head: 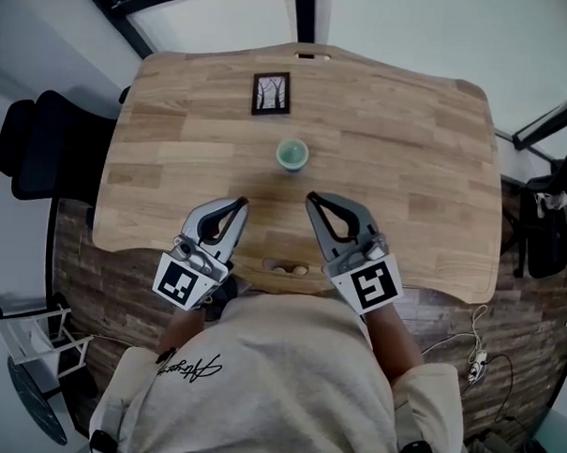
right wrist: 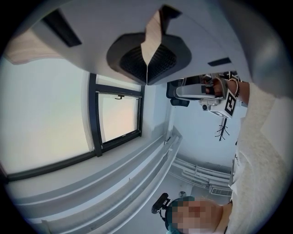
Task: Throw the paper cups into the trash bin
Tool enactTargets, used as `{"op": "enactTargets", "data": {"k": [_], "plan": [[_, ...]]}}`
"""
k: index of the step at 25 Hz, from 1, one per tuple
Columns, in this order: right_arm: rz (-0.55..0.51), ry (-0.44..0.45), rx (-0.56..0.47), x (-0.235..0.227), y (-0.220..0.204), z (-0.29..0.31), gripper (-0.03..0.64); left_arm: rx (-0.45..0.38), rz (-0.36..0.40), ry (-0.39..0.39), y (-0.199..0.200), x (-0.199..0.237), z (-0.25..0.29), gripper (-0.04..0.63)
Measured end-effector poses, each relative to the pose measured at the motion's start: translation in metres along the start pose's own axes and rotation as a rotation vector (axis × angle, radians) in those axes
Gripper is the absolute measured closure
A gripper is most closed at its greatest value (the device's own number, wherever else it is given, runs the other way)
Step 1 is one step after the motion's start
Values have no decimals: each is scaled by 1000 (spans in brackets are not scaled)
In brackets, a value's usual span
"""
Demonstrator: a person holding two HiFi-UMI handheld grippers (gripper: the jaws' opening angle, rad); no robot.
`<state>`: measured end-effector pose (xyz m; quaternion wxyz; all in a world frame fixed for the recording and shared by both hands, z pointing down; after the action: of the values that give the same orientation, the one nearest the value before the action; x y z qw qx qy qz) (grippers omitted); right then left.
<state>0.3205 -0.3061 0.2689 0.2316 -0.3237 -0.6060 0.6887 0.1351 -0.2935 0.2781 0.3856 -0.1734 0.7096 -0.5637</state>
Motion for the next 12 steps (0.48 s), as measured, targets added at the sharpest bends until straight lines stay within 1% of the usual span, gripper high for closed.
{"op": "enactTargets", "data": {"k": [5,9,10,11,12], "plan": [[11,-1,2,-5,-6,10,606,-2,-19,10,-6,1,-1,592],[16,-5,5,-12,-14,18,602,30,-29,11,-18,-1,-6,592],[19,-6,11,-14,-17,20,577,33,-35,15,-20,-2,-7,592],[22,-7,18,-16,-19,23,522,38,-42,18,-23,-3,-8,592],[25,-9,21,-19,-22,26,489,46,-50,21,-26,-3,-9,592]]}}
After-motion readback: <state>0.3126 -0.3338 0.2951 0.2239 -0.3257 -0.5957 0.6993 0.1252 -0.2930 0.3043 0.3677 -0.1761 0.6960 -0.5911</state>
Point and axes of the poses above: the fingertips, and each gripper's own axes: z forward along the fingers, x to its left, y out of its top, the point moved 6 cm from there along -z, backward along the fingers, and after that the axes turned 13 degrees about z, right-handed, at the moved point
